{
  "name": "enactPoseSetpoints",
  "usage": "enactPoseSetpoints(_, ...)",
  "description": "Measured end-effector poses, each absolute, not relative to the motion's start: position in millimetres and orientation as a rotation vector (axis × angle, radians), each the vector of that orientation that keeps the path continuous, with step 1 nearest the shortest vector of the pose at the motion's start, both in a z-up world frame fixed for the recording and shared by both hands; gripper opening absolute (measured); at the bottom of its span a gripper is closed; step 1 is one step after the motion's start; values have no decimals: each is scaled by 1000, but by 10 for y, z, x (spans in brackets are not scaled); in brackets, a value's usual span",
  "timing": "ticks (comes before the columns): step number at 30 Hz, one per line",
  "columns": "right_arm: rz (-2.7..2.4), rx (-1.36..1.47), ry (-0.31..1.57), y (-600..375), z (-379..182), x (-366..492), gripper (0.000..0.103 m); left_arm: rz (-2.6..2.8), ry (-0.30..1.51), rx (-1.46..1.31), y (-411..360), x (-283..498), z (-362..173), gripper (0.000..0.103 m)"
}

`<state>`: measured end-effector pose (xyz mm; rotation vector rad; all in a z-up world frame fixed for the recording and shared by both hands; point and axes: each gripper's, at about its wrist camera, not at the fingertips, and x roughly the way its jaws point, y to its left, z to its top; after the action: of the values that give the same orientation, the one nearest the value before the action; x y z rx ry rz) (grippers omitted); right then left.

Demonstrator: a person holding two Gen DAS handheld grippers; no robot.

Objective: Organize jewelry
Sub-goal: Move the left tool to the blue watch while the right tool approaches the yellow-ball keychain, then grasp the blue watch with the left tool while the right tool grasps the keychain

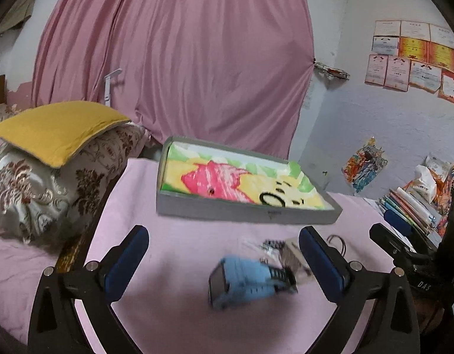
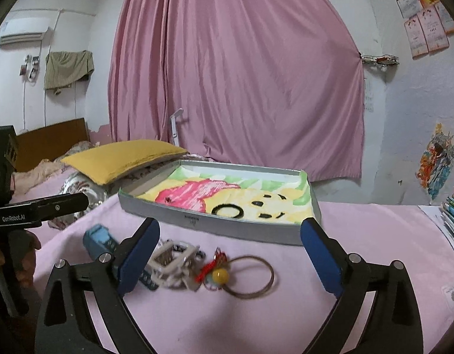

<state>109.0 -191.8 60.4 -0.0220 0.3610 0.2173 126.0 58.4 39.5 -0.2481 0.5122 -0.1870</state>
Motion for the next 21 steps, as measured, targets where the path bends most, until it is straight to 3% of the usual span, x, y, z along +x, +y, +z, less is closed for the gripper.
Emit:
enactPoseSetpoints(15,225,20,596,-2079,263,1233,92,-140,639,-255,457,1123,10,102)
enactPoseSetpoints(17,235,10,611,-2045,255,1256,84,-140,650,-274,476,1139,-13,101)
enactPoseSetpoints(21,268,-4,657,-1960,220,1355,62,-143,674,-287,494,1175,-51,89)
